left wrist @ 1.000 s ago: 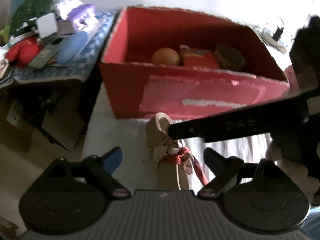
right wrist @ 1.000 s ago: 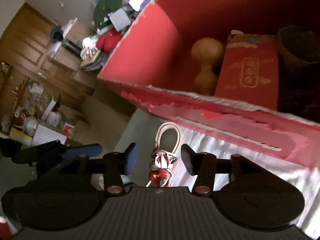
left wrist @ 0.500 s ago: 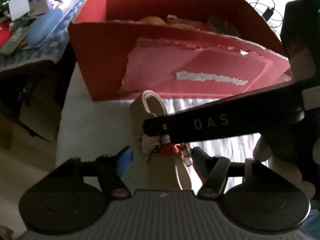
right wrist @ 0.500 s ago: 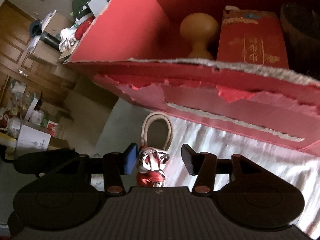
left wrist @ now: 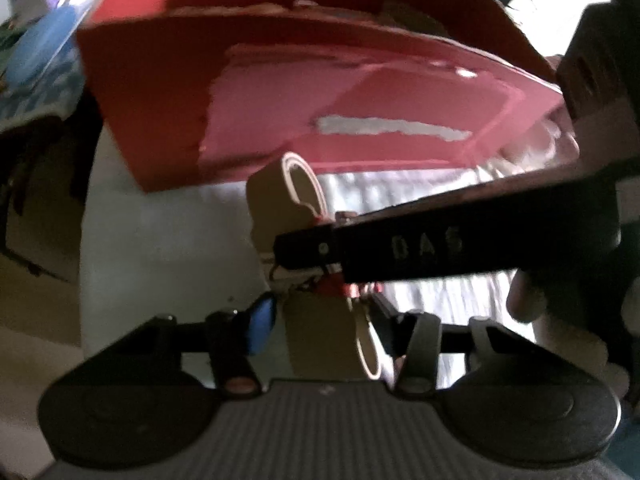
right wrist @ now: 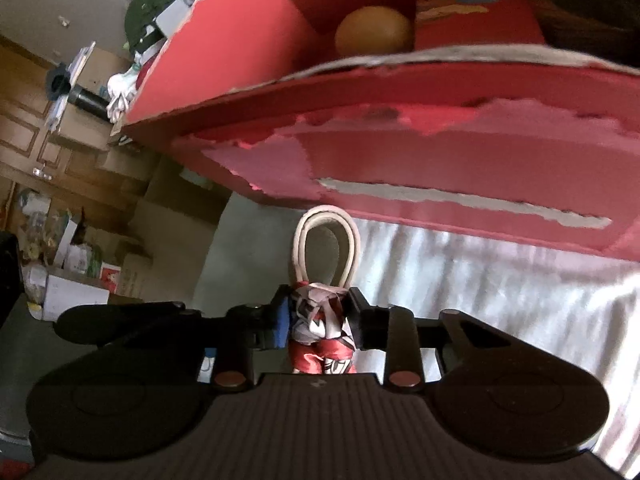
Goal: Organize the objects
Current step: 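Lift the baby shoe and carry it over the red box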
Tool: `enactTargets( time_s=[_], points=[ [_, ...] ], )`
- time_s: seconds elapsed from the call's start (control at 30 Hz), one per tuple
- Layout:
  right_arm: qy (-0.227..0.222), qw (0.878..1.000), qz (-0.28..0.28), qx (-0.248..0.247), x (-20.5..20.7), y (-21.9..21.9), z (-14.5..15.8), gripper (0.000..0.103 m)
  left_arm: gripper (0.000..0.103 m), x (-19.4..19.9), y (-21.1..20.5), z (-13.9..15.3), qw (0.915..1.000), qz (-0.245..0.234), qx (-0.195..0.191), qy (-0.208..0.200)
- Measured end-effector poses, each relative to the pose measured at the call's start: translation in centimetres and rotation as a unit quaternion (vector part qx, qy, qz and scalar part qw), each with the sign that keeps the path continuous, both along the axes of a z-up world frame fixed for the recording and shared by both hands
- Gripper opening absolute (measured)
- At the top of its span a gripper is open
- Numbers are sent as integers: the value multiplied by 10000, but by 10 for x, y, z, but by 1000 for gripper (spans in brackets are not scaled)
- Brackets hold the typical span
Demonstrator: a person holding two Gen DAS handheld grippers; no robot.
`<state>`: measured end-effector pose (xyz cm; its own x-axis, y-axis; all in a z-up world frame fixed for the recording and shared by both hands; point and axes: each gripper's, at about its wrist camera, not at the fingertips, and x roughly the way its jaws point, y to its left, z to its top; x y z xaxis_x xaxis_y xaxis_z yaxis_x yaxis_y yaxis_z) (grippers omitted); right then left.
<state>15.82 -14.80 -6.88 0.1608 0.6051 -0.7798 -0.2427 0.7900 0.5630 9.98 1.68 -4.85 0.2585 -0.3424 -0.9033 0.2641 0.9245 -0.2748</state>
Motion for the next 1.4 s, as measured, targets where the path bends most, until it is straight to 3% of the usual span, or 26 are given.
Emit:
enactTargets(
  time_s=[0.33, 0.57, 0.77, 1.03, 1.4],
  points=[
    [193, 9942, -1027, 249, -28, -83, 14, 31, 47, -4, -65, 23, 9911, -1310, -34, -214],
    [-48, 9825, -1850, 214, -55, -141, 35, 31, 45, -13, -133, 43, 9704, -2326, -139, -639],
    [-451, 9705, -2355, 261, -66, -179, 62, 30, 45, -9, -176, 68, 9542, -2776, -316, -1067],
    [-1277, 9597, -2437, 581, -49, -203, 111, 30, 45, 15, -187, 125, 9466, -2572, -653, -1831],
    [-2215, 9567, -1574, 1046, 26, -148, 154, 30, 46, 54, -128, 181, 9497, -1466, -459, -2729]
  ],
)
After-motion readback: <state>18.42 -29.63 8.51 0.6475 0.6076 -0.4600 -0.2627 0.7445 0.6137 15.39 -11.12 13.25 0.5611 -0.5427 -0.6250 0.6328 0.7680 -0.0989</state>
